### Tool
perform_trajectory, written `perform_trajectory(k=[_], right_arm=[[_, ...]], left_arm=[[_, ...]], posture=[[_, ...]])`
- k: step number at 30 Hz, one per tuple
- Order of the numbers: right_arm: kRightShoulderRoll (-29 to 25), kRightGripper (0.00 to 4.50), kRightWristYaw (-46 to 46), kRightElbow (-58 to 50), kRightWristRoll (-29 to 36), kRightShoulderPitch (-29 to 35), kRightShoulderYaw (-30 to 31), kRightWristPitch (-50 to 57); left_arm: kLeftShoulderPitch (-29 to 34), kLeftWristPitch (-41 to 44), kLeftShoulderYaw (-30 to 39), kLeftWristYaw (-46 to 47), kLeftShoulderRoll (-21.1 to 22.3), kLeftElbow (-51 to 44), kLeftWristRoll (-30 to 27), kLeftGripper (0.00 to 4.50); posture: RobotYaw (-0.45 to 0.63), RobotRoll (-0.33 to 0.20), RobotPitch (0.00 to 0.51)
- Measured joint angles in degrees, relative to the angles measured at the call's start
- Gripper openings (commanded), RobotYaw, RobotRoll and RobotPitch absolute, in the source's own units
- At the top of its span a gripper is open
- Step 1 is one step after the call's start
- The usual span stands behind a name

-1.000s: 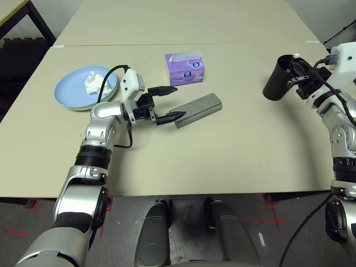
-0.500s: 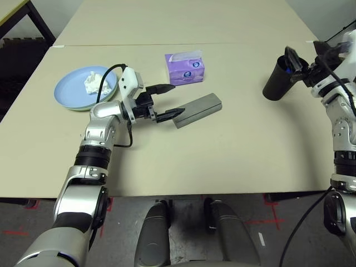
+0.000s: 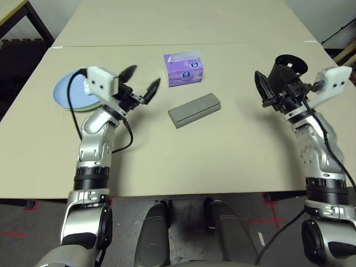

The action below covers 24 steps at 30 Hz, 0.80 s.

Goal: Organize and tidy the items on the table.

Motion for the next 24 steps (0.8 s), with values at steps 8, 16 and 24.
perform_trajectory(k=[8,16,24], right_arm=[[-0.68,4.48,-6.34,1.95,-2.75,0.98,-2.25,-2.14],[-2.69,4.48,-4.88,10.75,-2.57,-2.45,-3.89,-6.96],[-3.74,4.48,-1.76,12.03,-1.6,-2.37,-3.88,-7.0]], left_arm=[[6.62,-0.21,3.43,9.83,0.38,-3.6,2.85,4.5],[9.78,-0.8,7.35,11.75,1.34,-1.04,1.67,4.5],[11.06,-1.13,7.99,11.6,2.26,-1.06,0.21,4.5]], posture=[[0.1,0.0,0.197],[0.11,0.0,0.195],[0.11,0.0,0.191]])
